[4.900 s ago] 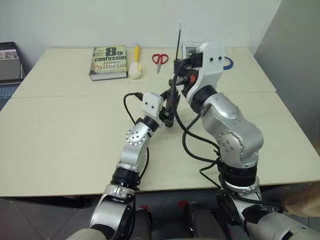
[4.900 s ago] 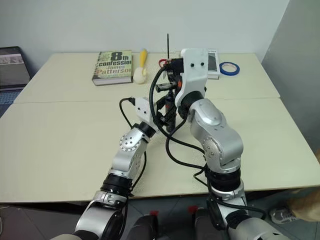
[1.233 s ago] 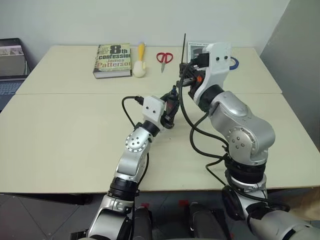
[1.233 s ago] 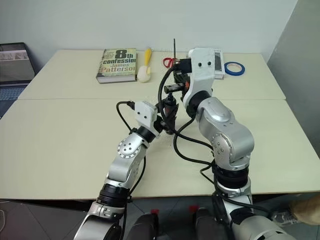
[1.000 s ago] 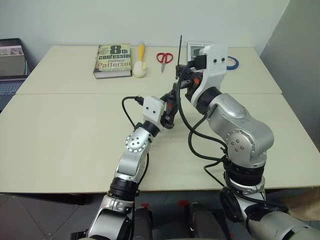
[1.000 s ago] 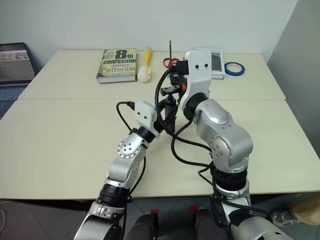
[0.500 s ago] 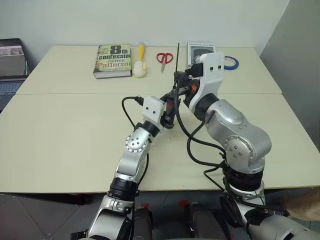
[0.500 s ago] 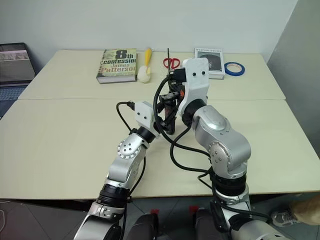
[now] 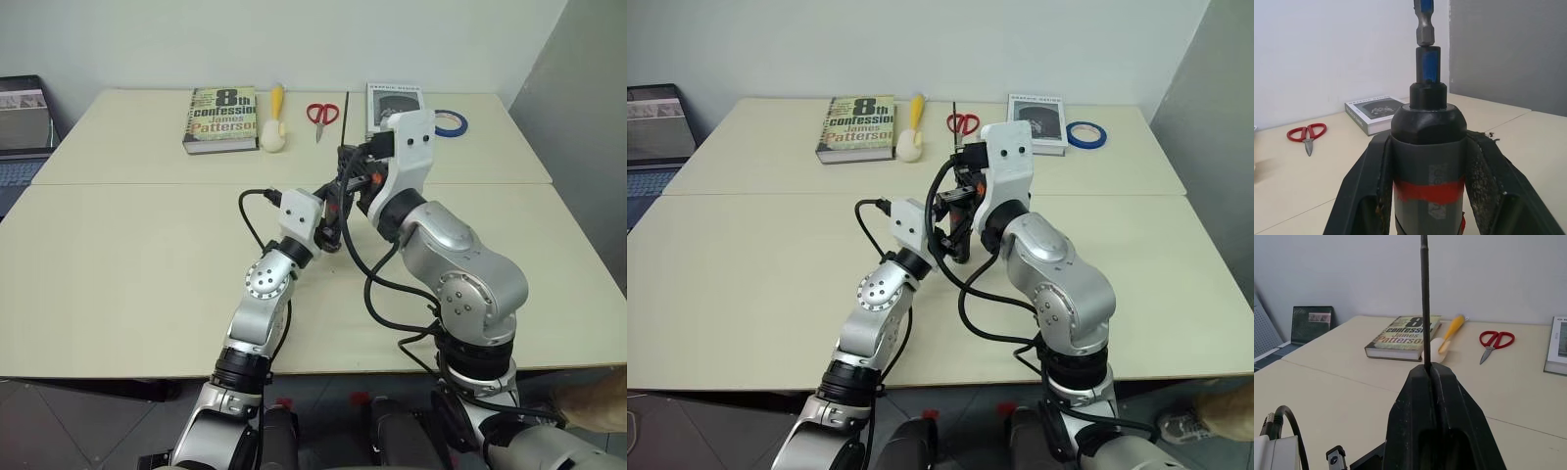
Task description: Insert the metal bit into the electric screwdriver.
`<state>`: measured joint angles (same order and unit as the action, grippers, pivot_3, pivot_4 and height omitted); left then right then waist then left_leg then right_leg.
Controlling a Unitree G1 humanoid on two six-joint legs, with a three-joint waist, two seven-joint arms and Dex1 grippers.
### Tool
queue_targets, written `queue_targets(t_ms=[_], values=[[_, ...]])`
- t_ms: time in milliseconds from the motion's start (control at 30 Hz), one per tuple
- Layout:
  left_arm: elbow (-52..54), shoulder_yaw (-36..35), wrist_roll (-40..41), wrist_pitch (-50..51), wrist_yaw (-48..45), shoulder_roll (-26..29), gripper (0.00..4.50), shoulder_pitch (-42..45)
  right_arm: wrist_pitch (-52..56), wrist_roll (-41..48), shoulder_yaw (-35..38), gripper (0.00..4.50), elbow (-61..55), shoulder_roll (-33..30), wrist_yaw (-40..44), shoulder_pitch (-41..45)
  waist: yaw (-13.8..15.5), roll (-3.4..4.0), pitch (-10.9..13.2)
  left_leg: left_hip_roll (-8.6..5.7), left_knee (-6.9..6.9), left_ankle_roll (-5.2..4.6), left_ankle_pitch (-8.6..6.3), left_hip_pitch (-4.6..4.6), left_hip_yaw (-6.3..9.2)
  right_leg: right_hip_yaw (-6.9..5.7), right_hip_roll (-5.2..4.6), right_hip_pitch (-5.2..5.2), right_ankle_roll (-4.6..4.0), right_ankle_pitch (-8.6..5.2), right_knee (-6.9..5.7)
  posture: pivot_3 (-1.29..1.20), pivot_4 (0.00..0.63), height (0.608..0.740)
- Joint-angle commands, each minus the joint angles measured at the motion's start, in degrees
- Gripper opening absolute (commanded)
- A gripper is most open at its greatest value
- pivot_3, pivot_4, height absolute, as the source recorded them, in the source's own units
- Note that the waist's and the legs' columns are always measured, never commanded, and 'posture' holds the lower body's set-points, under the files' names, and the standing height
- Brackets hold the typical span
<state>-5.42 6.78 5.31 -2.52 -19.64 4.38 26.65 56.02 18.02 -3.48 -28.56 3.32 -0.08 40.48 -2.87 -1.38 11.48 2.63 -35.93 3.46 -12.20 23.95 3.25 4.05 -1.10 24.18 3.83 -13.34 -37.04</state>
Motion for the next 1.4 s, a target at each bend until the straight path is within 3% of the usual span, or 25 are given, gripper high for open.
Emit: queue_targets(t_ms=[33, 1400], values=[[0.97, -0.09, -0.02, 0.15, -0.39, 0.23, 1.65, 0.04, -1.56, 0.22, 0.44, 0.00, -2.48, 0.38, -0.07, 0.68, 0.00, 0.00, 0.00, 0.00, 0.00, 0.00, 0.00, 0.00, 0.00, 0.00, 0.00, 0.00, 0.00, 0.00, 0.00, 0.00, 0.150, 0.740], [0.44, -0.40, -0.18, 0.05, -0.38, 0.28, 1.65, 0.39, -4.90, -1.62, -1.64, 0.00, -1.53, 0.07, 0.11, -1.43, 0.00, 0.00, -0.01, 0.00, -0.02, 0.00, 0.00, -0.03, 0.00, 0.00, 0.00, -0.02, 0.00, 0.00, -0.02, 0.00, 0.150, 0.740]])
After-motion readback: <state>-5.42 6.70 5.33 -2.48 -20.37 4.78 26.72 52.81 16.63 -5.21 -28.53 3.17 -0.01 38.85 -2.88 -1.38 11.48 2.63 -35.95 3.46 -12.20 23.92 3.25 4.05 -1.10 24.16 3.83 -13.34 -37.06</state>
